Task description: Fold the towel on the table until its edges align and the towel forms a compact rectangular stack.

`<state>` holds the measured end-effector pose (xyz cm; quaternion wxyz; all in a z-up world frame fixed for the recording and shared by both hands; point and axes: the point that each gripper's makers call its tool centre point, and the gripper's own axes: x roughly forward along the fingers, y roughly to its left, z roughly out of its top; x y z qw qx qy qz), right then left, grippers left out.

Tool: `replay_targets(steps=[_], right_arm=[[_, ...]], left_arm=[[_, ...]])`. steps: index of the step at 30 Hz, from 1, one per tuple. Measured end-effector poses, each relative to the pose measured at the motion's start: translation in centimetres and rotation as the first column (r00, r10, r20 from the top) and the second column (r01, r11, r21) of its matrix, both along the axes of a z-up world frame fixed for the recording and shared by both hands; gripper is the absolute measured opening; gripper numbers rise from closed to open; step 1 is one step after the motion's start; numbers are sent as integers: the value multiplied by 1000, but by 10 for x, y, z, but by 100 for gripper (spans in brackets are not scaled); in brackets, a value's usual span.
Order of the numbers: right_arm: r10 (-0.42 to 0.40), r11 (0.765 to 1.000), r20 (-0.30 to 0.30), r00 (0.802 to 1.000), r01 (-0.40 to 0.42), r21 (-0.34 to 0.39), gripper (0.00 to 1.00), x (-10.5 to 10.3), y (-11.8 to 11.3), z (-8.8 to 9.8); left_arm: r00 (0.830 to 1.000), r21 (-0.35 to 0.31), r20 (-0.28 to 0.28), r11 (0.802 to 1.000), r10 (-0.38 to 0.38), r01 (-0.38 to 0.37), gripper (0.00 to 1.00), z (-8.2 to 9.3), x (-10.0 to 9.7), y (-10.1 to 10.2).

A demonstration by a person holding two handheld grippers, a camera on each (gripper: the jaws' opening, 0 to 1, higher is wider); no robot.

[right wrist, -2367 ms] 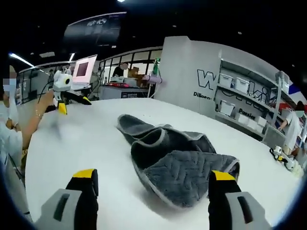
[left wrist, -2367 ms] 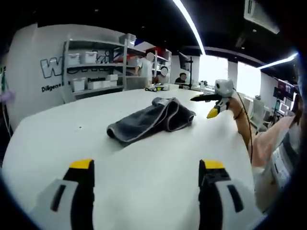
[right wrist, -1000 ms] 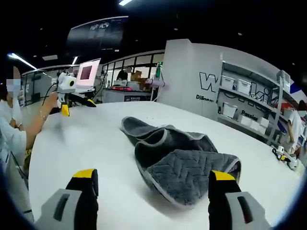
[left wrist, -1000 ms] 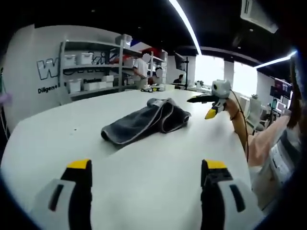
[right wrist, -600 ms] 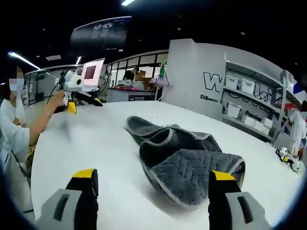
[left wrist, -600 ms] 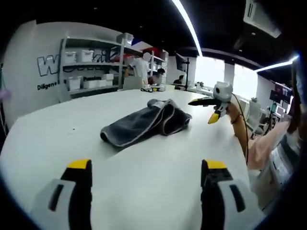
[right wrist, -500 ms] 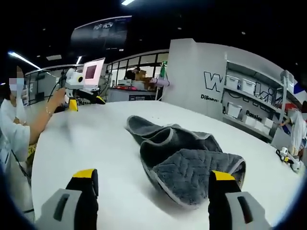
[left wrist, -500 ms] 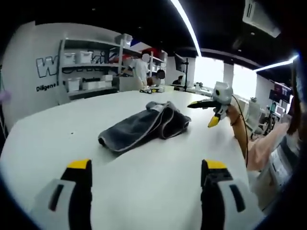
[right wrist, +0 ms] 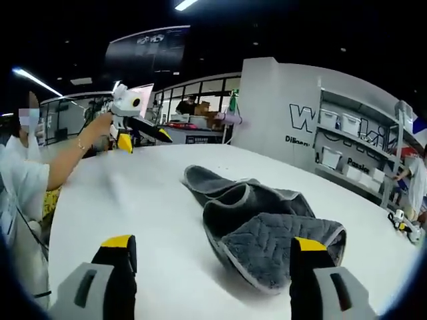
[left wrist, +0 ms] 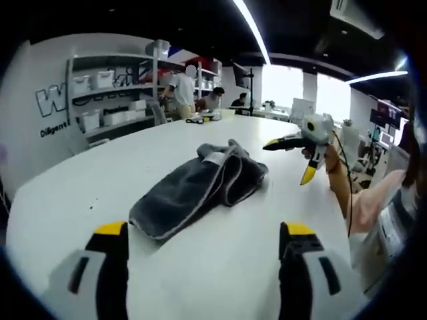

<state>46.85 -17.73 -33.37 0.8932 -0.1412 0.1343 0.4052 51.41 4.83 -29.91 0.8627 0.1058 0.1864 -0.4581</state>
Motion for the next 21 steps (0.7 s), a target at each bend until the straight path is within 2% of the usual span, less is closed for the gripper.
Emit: replay_targets(steps=[5, 9, 12, 15, 19, 21], right_arm=[[19, 1000, 7, 1000, -19, 0, 100, -3, 4, 0], [29, 1000, 11, 1000, -29, 5, 100, -4, 5, 2], [31, 1000, 12, 999, -31, 2, 100, -5, 6, 2], [37, 999, 12, 999, -37, 9, 100, -6, 7, 2], [43, 999, 17, 999, -43, 18, 100, -7, 7, 4], [44, 999, 18, 999, -44, 22, 100, -7, 7, 5]], left_arm=[[1000, 0, 14, 1000, -14, 14, 97, 5, 18, -24], [999, 2, 9, 1000, -31, 31, 93, 0, 27, -45], [998, 5, -6, 998, -62, 63, 85, -10, 33, -65], [997, 12, -17, 998, -69, 69, 83, -19, 43, -79], [998, 96, -18, 993, -63, 64, 78, -41, 57, -95], [997, 107, -18, 992, -70, 71, 73, -45, 61, -100]])
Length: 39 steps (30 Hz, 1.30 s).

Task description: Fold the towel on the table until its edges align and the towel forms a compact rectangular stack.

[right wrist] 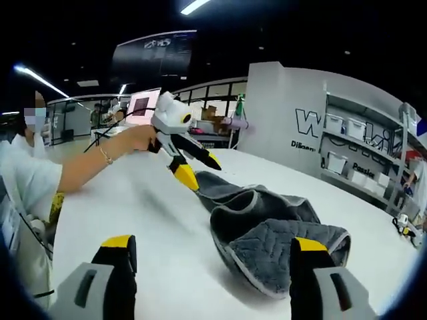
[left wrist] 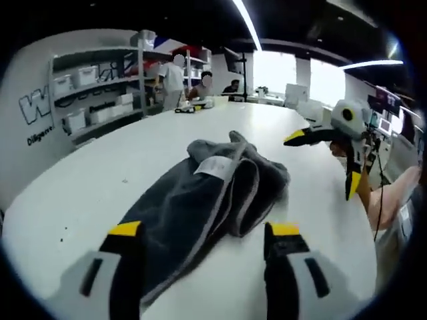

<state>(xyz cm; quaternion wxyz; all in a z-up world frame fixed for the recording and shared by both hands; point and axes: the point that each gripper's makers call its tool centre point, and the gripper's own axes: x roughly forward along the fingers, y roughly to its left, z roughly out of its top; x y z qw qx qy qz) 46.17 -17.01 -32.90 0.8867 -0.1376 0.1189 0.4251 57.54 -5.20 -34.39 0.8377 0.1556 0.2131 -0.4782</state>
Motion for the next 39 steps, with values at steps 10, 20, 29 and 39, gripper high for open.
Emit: replay_targets(steps=[10, 20, 29, 39], right_arm=[[12, 1000, -6, 1000, -12, -2, 100, -1, 2, 0], [10, 1000, -4, 1000, -10, 3, 100, -1, 1, 1], [19, 1000, 6, 1000, -19, 10, 100, -2, 2, 3], [15, 1000, -3, 1000, -15, 6, 100, -1, 1, 1]], left_arm=[[998, -25, 52, 999, 34, -33, 55, -2, 32, -17], [996, 47, 81, 998, 37, -40, 45, -19, 42, -22], [991, 29, 121, 998, 50, -54, 7, -11, 46, -27], [998, -149, -63, 989, 2, -12, 5, 4, 23, -25]])
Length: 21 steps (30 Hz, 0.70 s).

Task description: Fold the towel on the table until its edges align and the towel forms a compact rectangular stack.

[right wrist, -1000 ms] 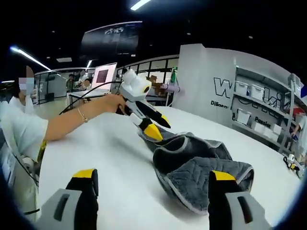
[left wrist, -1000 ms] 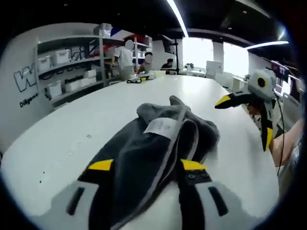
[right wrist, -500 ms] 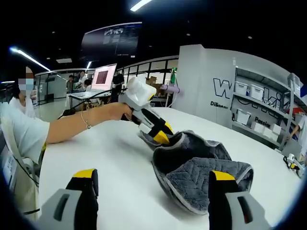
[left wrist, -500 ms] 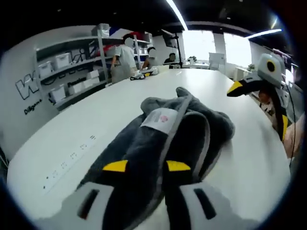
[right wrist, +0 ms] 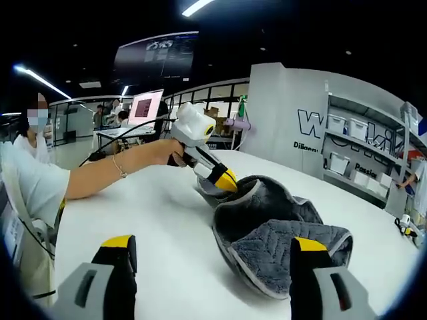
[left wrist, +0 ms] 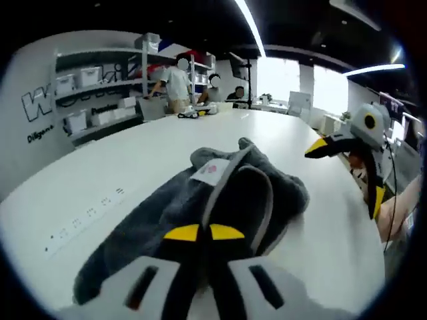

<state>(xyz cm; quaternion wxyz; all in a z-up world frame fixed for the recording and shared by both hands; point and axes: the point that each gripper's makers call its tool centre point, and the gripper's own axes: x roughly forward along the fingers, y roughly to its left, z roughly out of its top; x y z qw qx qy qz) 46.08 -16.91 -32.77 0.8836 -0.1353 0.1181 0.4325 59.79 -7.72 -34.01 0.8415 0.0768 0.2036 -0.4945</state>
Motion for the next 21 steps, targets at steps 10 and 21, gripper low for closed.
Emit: replay_targets(steps=[10, 21], right_arm=[[-10, 1000, -5, 1000, 10, 5, 100, 2, -2, 0], [-16, 1000, -21, 1000, 16, 6, 100, 3, -3, -4]], left_arm=[[976, -263, -196, 964, -96, 42, 4, 33, -46, 4], [957, -572, -260, 819, -129, -45, 4, 96, -38, 40]])
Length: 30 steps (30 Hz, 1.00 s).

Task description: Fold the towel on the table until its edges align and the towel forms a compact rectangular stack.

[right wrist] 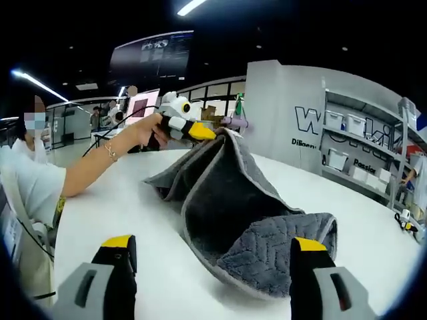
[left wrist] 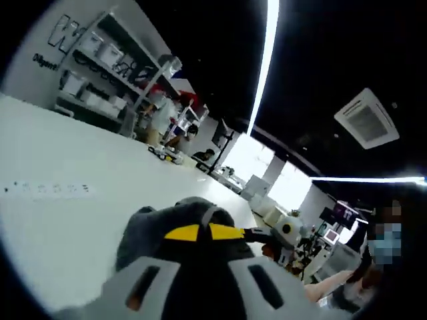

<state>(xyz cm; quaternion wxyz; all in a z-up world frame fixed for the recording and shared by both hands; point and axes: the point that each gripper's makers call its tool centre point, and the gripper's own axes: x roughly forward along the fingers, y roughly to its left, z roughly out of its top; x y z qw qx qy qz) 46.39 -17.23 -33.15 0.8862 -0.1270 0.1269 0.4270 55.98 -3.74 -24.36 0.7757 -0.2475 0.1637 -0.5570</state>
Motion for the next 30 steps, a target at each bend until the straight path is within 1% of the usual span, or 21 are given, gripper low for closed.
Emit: replay_targets(steps=[1, 2, 4, 5, 6, 7, 8, 9, 14, 15, 16, 18, 19, 20, 21, 22, 24, 25, 27, 29, 30], right_arm=[[0, 1000, 0, 1000, 0, 0, 100, 0, 0, 0], [1, 1000, 1, 1000, -1, 1, 100, 0, 0, 0], [0, 1000, 1, 1000, 0, 1, 100, 1, 0, 1], [0, 1000, 0, 1000, 0, 1, 100, 1, 0, 0], [-1, 1000, -1, 1000, 1, 0, 100, 1, 0, 0], [-2, 1000, -1, 1000, 2, -1, 100, 1, 0, 0], [-3, 1000, -3, 1000, 3, -2, 100, 1, 0, 0], [-3, 1000, -4, 1000, 3, -3, 100, 1, 0, -1], [3, 1000, -6, 1000, -4, -15, 100, -1, 2, -4], [4, 1000, -8, 1000, -4, -18, 100, -1, 2, -5], [4, 1000, -9, 1000, -4, -20, 100, -1, 2, -5], [2, 1000, -12, 1000, -3, -21, 100, 0, 2, -5], [2, 1000, -12, 1000, -2, -22, 100, 0, 1, -5], [0, 1000, -10, 1000, 0, -22, 100, 0, 1, -5], [-1, 1000, -7, 1000, 1, -21, 100, 0, 1, -4], [-1, 1000, -5, 1000, 1, -18, 100, 0, 0, -4], [-1, 1000, -5, 1000, 1, -17, 100, 0, 0, -4], [0, 1000, -5, 1000, 0, -20, 100, 0, 0, -4], [3, 1000, -7, 1000, -3, -25, 100, -2, 2, -6], [8, 1000, -6, 1000, -9, -29, 100, -3, 3, -7], [10, 1000, -6, 1000, -10, -30, 100, -3, 3, -7]], left_arm=[[1000, -16, -5, 1000, 2, -2, 4, 2, 0, 2], [999, -88, -33, 996, 0, -3, 4, 10, 0, 10], [996, -192, -89, 981, 1, -19, 5, 17, 2, 22], [994, -206, -112, 978, 3, -27, 5, 13, 5, 32], [993, -194, -114, 980, 27, -49, 5, 8, 8, 39], [990, -164, -124, 982, 72, -92, 5, 0, 15, 48], [987, -135, -127, 984, 100, -117, 5, -7, 21, 56], [985, -125, -135, 984, 107, -125, 5, -12, 22, 61], [975, -141, -174, 977, 137, -162, 5, -28, 27, 84], [973, -146, -179, 975, 142, -169, 5, -28, 28, 87], [973, -147, -179, 974, 144, -171, 5, -32, 17, 83], [972, -140, -177, 973, 156, -181, 5, -33, 18, 88], [970, -127, -172, 973, 169, -192, 5, -34, 19, 89], [969, -101, -159, 973, 190, -207, 5, -39, 13, 86], [964, -79, -147, 968, 223, -236, 5, -41, 13, 89], [954, -70, -153, 960, 257, -270, 5, -41, 24, 99], [948, -70, -153, 954, 280, -293, 5, -40, 31, 109], [949, -72, -153, 954, 277, -291, 5, -40, 30, 110], [958, -87, -146, 962, 246, -260, 5, -37, 23, 108], [960, -78, -140, 963, 244, -256, 5, -36, 23, 110], [958, -53, -124, 963, 257, -265, 5, -40, 15, 105]])
